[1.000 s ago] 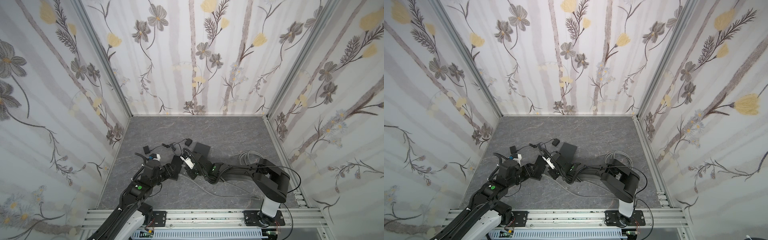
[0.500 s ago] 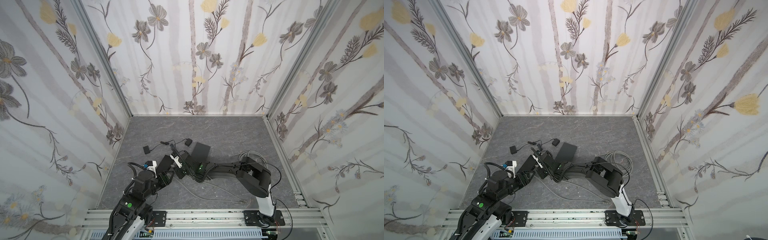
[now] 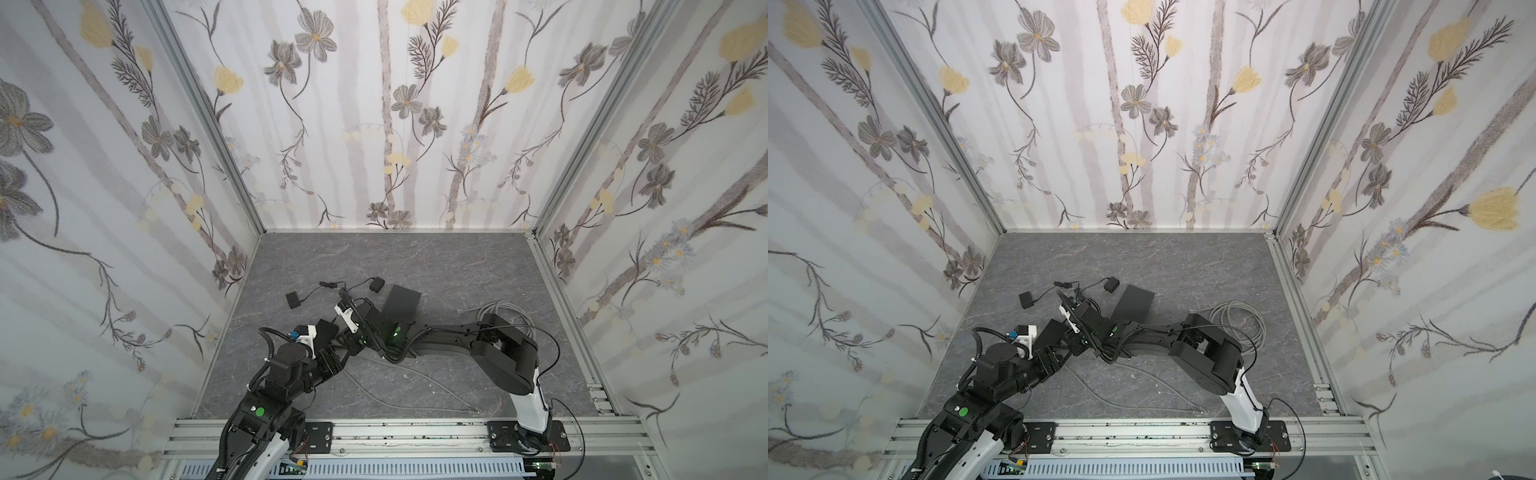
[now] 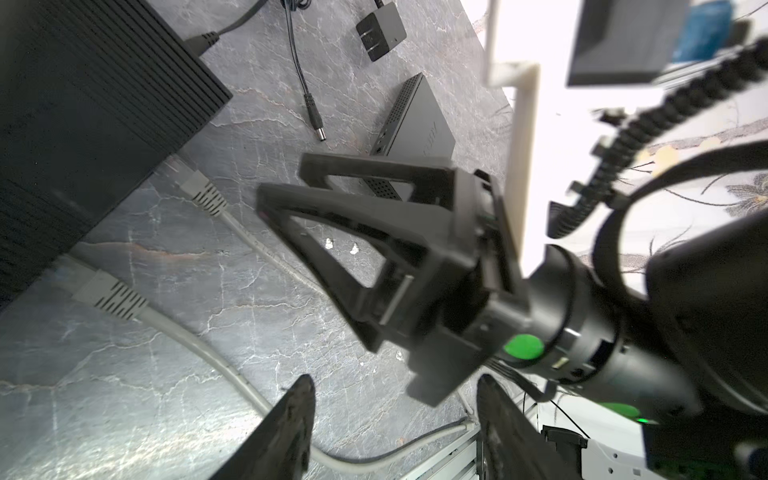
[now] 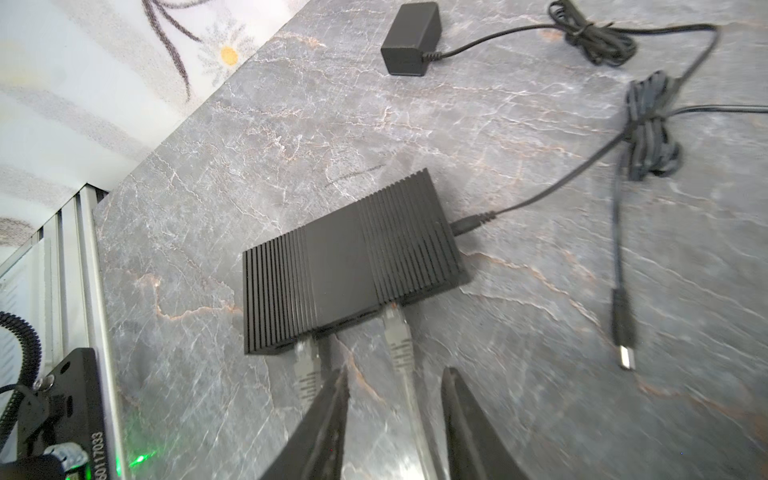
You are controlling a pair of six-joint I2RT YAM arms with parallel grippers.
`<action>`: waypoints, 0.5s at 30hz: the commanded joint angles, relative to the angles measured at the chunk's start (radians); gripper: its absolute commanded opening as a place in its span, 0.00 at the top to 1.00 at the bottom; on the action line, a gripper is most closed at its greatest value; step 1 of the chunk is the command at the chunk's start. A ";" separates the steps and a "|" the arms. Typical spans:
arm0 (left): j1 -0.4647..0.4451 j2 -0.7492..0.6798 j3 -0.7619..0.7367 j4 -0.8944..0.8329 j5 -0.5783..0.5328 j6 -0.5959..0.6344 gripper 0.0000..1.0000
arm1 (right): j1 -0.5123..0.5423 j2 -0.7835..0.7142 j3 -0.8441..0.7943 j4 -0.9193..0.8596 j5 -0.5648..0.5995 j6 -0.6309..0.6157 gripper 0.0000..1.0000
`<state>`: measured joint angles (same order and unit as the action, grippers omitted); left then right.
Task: Insert the plug into the switch port
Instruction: 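Open the right gripper off the plug and withdraw both grippers from the switch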
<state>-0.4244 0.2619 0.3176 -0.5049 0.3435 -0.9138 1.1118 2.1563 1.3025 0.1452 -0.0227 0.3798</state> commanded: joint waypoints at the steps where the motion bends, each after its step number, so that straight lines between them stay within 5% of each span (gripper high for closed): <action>1: 0.000 0.006 0.006 0.002 -0.001 0.000 0.37 | -0.014 -0.109 -0.078 0.032 0.050 -0.023 0.54; 15: -0.002 0.061 -0.014 0.084 0.033 0.029 0.37 | -0.100 -0.616 -0.516 0.107 0.136 0.089 0.52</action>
<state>-0.4267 0.3092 0.3069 -0.4747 0.3687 -0.8970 1.0286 1.6047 0.8368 0.1902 0.0856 0.4122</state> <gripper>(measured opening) 0.634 0.482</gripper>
